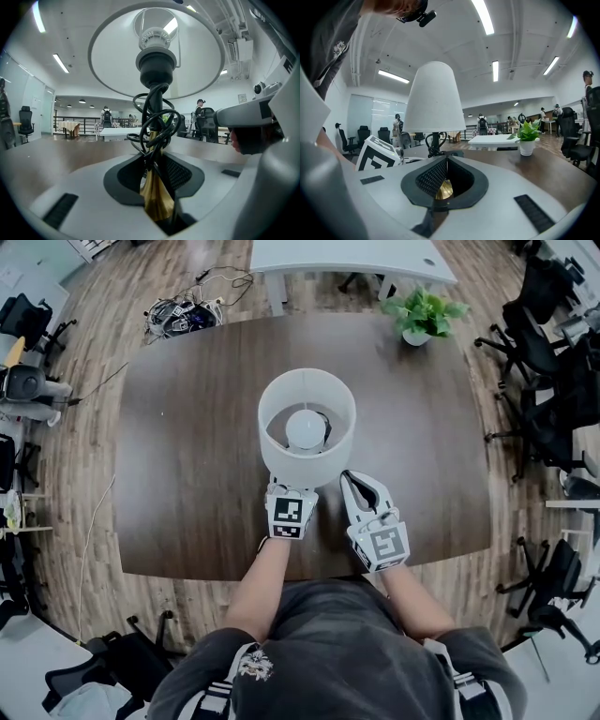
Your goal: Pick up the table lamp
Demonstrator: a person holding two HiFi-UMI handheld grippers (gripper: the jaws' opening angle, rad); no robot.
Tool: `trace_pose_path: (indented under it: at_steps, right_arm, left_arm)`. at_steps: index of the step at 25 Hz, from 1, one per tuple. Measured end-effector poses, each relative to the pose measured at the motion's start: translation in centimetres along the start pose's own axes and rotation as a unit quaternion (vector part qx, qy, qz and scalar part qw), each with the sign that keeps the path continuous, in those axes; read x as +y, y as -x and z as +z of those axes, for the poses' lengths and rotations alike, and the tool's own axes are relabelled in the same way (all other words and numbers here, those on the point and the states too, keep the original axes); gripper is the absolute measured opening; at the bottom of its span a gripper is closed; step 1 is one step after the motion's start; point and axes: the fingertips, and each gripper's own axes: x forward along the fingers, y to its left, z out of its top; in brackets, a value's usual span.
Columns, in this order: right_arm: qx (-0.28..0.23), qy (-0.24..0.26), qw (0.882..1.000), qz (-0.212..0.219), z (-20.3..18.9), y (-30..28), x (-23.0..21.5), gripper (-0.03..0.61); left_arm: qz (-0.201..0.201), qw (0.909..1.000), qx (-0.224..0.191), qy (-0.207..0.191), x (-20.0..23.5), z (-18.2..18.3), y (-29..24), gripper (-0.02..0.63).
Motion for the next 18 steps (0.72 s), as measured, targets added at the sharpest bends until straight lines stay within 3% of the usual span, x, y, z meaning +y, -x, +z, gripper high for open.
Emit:
trace_pose_path:
  at_steps: [12,18]
  right_arm:
    - [0.007,0.007,1.000,-0.007,-0.4,0.3,-0.4,0.026]
    - [0.004,0.004,1.000,-0.014,-0.2,0.7,-0.5,0.026]
  left_arm:
    - [0.004,1.0000,-0.003,0.005,0.0,0.6,0.2,0.117]
    - [0.001,0.9997,-0.023,0.004,-0.2,2.9,1.1,0.117]
